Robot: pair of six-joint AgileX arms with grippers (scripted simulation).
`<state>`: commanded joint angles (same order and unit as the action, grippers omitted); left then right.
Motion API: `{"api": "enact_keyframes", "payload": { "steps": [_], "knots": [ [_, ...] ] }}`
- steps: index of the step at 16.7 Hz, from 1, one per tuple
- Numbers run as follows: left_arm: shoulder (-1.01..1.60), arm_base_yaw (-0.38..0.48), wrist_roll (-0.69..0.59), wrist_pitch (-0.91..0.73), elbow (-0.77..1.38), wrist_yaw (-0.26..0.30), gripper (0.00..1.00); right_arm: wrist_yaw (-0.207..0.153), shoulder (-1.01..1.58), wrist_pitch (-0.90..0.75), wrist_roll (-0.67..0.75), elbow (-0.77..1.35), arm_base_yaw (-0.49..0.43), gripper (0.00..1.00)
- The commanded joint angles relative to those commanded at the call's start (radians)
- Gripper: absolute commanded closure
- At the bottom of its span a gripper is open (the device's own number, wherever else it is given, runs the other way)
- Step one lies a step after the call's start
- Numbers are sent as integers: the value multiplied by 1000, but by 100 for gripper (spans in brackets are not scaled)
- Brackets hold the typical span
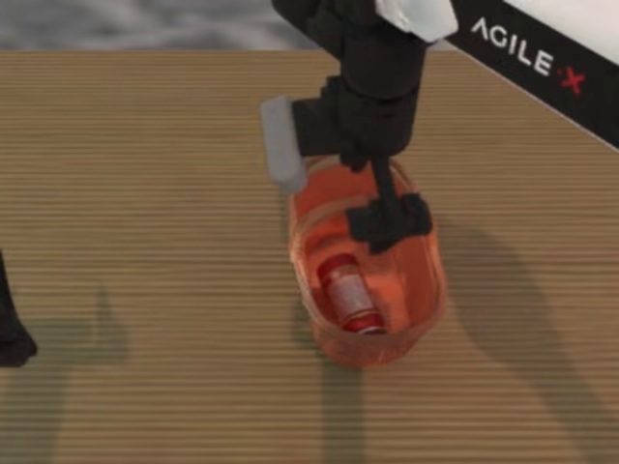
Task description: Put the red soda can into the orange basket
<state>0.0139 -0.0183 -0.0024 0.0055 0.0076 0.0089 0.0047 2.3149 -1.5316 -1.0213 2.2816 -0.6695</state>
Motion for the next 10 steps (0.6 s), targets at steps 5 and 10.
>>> {"api": "enact_keyframes", "payload": {
  "steps": [5, 10],
  "knots": [
    [-14, -2, 2, -5, -8, -9, 0, 0, 9, -7, -6, 12, -4, 0],
    [-14, -2, 2, -5, -8, -9, 0, 0, -3, 50, -6, -59, -3, 0]
  ]
}}
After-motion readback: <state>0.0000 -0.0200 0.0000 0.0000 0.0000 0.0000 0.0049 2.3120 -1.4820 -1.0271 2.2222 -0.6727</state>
